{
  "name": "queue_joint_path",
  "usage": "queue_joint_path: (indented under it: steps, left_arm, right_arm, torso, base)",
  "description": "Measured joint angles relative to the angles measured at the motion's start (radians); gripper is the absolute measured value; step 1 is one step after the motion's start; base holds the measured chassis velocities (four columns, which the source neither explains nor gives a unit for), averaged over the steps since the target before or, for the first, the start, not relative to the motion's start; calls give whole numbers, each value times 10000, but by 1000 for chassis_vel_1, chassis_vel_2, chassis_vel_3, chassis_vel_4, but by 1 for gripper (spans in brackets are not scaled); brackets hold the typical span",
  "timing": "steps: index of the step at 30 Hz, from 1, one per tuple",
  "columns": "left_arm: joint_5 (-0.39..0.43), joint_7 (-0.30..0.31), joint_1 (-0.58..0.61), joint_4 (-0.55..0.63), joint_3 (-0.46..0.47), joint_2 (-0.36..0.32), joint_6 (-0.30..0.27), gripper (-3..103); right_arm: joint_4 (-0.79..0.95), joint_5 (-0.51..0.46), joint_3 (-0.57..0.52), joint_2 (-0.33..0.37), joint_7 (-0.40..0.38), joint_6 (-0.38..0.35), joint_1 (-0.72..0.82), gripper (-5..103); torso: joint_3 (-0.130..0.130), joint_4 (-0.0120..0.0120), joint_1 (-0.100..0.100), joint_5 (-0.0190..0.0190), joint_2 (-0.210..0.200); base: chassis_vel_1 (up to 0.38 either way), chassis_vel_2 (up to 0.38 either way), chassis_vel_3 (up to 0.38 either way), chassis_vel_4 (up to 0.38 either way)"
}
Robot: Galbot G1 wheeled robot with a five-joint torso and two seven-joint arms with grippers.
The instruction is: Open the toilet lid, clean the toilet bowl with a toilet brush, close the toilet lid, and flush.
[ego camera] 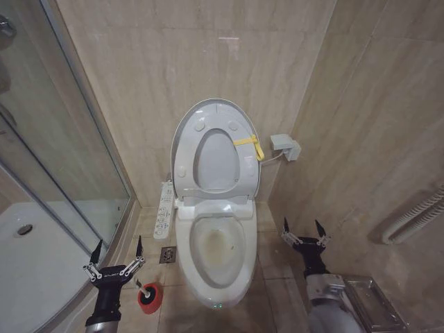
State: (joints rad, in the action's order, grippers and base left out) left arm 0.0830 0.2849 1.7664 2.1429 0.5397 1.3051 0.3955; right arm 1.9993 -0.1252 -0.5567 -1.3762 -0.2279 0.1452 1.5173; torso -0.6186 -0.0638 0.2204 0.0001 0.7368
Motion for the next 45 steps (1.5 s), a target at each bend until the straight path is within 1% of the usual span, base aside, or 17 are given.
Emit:
queue_joint_path:
  steps: [5,13,18,21,26,29,34,37,38,39,43,45]
  left_arm:
    - [0,1,0,0,1,-1,0,100]
    - [0,0,0,0,0,0,0,100]
    - [0,1,0,0,0,0,0,100]
    - [0,0,0,0,0,0,0,100]
    - [0,1,0,0,1,0,0,100]
    - [0,-1,1,0,0,0,0,100]
    - [0,2,0,0,1,0,0,100]
    - [0,1,0,0,0,0,0,100]
    - [0,1,0,0,0,0,0,100]
    - [0,0,0,0,0,0,0,100]
    - [0,0,0,0,0,0,0,100]
    - [0,-1,0,0,-1,0,0,100]
  right_arm:
    - [123,-102,181,-63,-7,52,-299,100]
    - [767,-486,294,118,-1,-44,-447,100]
    - [664,-499,283,241,-4,27,-547,100]
    - [525,-313,264,308,-11,78,-665,100]
    - [93,-245,335,507,-60,17,-1287,100]
    - [-587,-387,455,632,-399,136,-2270,100]
    - [-989,-534,481,742,-561,7,-2938,100]
    - [-1934,-813,590,1084,-750,-220,-4175,100]
    - [-1934,-813,590,1084,-750,-220,-4175,100]
    - [-2363,-922,665,1214,-749,-246,-4634,100]
    - [-3479,-1049,915,1382,-706,-283,-5672,100]
    - [-3762,-1054,987,1398,-697,-283,-5952,100]
  torso:
    - [-1,0,2,1,-1]
    - [0,-2,2,-1,0]
    - [0,-2,3,0,0]
    - [0,-3,3,0,0]
    - [-1,-2,3,-1,0]
    - [-1,0,3,1,0]
    - [-1,2,4,0,-1]
    - [-2,0,4,0,-1]
    - [-2,0,4,0,-1]
    - [-2,-1,4,1,-1]
    - [-2,-1,4,1,-1]
    - [-2,-2,4,0,-1]
  base:
    - [0,0,0,0]
    - [0,0,0,0]
    - [0,0,0,0]
    - [0,0,0,0]
    - [0,0,0,0]
    - [0,0,0,0]
    - [0,0,0,0]
    - [0,0,0,0]
    - [0,0,0,0]
    - [0,0,0,0]
    - [0,0,0,0]
    - [0,0,0,0]
